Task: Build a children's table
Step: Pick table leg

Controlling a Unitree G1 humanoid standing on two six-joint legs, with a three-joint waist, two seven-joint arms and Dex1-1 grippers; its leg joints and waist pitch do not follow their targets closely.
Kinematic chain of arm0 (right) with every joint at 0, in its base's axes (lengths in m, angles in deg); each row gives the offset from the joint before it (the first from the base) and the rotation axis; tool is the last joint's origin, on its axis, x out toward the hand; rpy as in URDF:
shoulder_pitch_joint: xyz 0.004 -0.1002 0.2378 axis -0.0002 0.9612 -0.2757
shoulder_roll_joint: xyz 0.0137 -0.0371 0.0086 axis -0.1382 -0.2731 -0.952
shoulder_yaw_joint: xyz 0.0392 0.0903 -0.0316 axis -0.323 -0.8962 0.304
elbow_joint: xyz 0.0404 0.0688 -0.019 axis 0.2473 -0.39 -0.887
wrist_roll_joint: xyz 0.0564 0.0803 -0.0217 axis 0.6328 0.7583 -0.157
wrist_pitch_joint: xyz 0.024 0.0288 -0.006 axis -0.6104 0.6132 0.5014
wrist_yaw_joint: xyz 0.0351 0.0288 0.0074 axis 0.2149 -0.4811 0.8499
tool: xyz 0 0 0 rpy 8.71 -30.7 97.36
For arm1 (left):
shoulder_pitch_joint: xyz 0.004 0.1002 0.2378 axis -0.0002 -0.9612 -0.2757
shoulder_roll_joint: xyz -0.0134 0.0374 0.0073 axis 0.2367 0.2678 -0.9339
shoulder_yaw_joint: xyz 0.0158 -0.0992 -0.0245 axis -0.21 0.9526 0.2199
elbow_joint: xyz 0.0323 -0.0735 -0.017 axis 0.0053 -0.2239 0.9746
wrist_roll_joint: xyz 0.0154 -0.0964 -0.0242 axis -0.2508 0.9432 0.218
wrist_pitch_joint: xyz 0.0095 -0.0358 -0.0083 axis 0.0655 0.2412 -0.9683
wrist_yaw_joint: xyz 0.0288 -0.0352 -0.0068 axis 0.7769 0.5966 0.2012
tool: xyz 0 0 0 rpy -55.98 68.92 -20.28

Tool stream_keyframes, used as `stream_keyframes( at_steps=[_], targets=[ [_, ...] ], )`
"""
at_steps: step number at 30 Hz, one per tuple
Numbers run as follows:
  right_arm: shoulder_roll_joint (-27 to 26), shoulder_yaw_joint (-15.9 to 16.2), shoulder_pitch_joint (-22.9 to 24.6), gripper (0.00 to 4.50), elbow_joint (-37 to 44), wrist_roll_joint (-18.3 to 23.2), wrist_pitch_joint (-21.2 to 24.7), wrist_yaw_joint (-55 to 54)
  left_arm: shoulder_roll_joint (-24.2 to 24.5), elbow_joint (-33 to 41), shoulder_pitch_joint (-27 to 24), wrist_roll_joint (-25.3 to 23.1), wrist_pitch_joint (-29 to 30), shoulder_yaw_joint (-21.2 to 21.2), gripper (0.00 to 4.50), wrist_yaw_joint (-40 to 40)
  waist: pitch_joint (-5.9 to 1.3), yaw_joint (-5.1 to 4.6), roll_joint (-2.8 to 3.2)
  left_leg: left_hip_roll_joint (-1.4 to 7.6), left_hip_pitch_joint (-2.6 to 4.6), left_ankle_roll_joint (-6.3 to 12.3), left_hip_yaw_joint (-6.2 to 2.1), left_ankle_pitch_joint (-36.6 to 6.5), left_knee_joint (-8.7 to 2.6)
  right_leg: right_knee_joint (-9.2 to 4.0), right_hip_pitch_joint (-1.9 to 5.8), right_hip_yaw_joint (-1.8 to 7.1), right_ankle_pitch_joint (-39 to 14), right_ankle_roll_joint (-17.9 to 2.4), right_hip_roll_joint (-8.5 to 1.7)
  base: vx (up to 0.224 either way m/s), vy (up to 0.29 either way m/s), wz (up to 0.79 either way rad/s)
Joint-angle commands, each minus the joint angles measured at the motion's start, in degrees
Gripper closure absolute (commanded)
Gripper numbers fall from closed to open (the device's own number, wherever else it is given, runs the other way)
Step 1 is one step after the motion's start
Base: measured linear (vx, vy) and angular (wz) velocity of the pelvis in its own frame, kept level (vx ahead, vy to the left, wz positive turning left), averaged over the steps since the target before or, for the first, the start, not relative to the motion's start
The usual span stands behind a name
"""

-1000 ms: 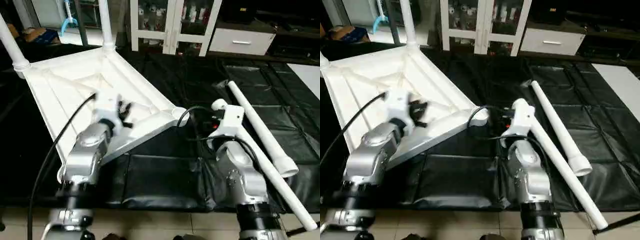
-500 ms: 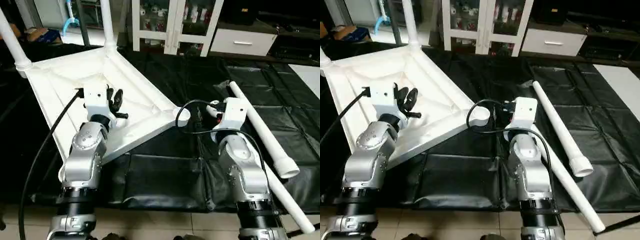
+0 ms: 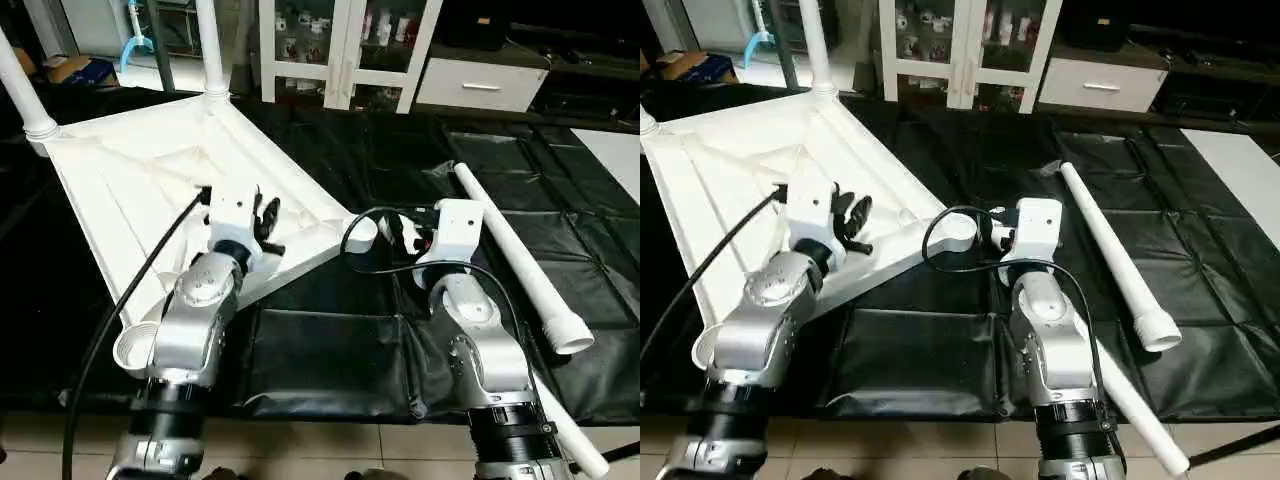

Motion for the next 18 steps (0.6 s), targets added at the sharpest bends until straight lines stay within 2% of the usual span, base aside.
stream_keyframes(
  at_steps=[1,5,10,11,13,15,16,18],
  targets=[
    [0.9,-0.8,-0.3,0.41,0.7,0.0,0.8,-0.3,0.2,-0.6,0.1,-0.6,0.6,-1.3,3.16,0.4,-4.45,-0.05,0.58,1.19,1.27,-1.77,-0.85,-14.8,-4.1,-4.03,2.02,1.82,-13.1,-6.2,-2.05,0.0,0.0,0.0],
    [2.4,-1.0,-0.2,0.41,0.4,-0.2,1.8,0.6,0.2,-1.2,0.0,-0.3,0.9,-1.5,3.16,-0.1,-4.53,-0.06,0.61,1.06,1.19,-1.16,-0.73,-13.5,-3.94,-3.84,2.28,1.82,-10.9,-7.0,-1.96,0.0,0.0,0.0],
    [2.7,-1.5,-0.7,0.41,0.0,0.2,3.6,1.0,1.1,-0.9,0.5,-0.1,2.0,-1.9,3.16,-2.2,-4.55,-0.08,0.52,1.06,1.18,-0.92,-0.73,-13.9,-3.9,-3.94,2.25,1.79,-12.2,-7.1,-2.05,0.0,0.0,0.0],
    [3.3,-1.5,-2.3,0.41,-1.7,0.0,1.5,2.0,2.2,-2.0,1.9,0.5,3.1,-1.6,3.16,-3.8,-4.52,0.06,1.03,1.11,1.28,-1.16,-0.85,-14.1,-3.99,-3.88,2.2,1.77,-12.5,-7.2,-2.15,0.0,0.0,0.0],
    [3.6,-2.7,-3.8,0.41,-2.9,1.7,1.9,3.3,3.2,-2.9,2.7,0.4,3.2,-2.0,3.16,-5.3,-4.59,-0.07,0.9,0.94,1.31,-1.31,-0.81,-14.5,-3.95,-3.94,2.15,1.7,-12.4,-7.2,-2.0,0.0,0.0,0.0],
    [7.4,-1.4,-6.7,0.24,-5.5,1.3,6.7,7.3,4.9,-3.7,3.8,0.2,4.0,-3.8,3.16,-8.6,-4.51,-0.05,1.25,1.02,1.64,-1.68,-0.96,-15.6,-3.98,-3.87,2.15,1.61,-12.9,-7.6,-1.86,0.0,0.0,0.0],
    [9.7,-0.3,-7.9,0.14,-6.4,0.0,8.3,8.9,5.4,-3.8,4.3,0.5,4.9,-4.5,3.16,-10.2,-4.43,-0.09,0.86,1.02,1.63,-1.91,-0.81,-15.2,-3.89,-3.89,2.21,1.62,-12.2,-8.0,-1.78,0.0,0.0,0.0],
    [10.1,-0.7,-8.2,0.02,-6.4,0.9,9.1,9.7,5.4,-3.6,4.3,0.9,5.1,-4.6,3.16,-10.8,-4.41,0.3,1.07,1.01,1.81,-1.75,-0.55,-14.8,-3.71,-3.91,2.01,1.81,-11.8,-8.4,-2.01,0.0,0.0,0.0]
  ],
)
